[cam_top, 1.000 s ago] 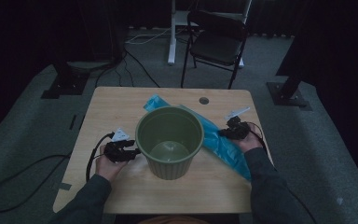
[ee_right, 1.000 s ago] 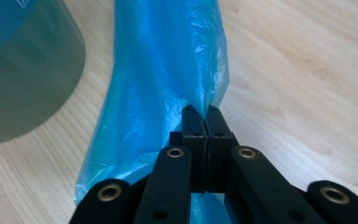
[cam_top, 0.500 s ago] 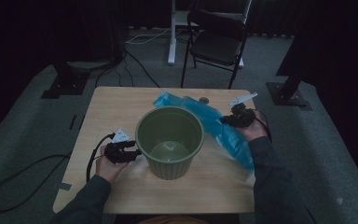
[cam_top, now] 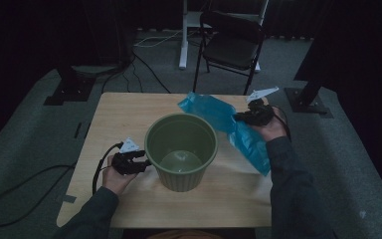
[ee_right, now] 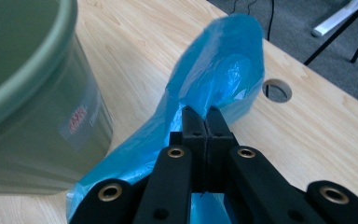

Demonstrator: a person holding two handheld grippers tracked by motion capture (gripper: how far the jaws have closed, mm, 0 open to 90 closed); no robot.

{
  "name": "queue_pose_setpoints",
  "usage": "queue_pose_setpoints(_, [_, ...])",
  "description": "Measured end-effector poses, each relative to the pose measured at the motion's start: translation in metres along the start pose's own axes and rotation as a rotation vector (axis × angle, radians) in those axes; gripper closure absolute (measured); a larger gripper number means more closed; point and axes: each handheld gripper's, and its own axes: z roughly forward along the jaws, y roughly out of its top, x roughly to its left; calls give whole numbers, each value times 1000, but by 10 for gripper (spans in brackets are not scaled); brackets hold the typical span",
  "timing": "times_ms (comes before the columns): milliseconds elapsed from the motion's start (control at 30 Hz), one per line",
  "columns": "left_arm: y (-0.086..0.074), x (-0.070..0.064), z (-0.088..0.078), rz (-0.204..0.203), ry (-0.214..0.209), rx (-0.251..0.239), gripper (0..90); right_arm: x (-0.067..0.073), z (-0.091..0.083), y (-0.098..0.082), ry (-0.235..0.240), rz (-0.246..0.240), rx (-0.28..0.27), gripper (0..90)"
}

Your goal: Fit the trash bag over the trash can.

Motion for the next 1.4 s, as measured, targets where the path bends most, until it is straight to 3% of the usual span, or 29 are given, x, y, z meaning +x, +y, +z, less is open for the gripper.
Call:
queue_pose_setpoints(200, [1,-2,2,6,-6,-4,486,4,-7,22,9,-31,-29,900])
queue_pose_setpoints(733, [7,-6,12,11,-24,-9,489,14,-25,60,24,-86,-58,900])
queue_pose_setpoints(933, [8,-8,14,11,-28,-10,488,18,-25,68,38,-94,-67,900])
queue_pose_setpoints(1400, [16,-17,24,19,-40,-25,487,42,-18,98,97,-136,-106,900])
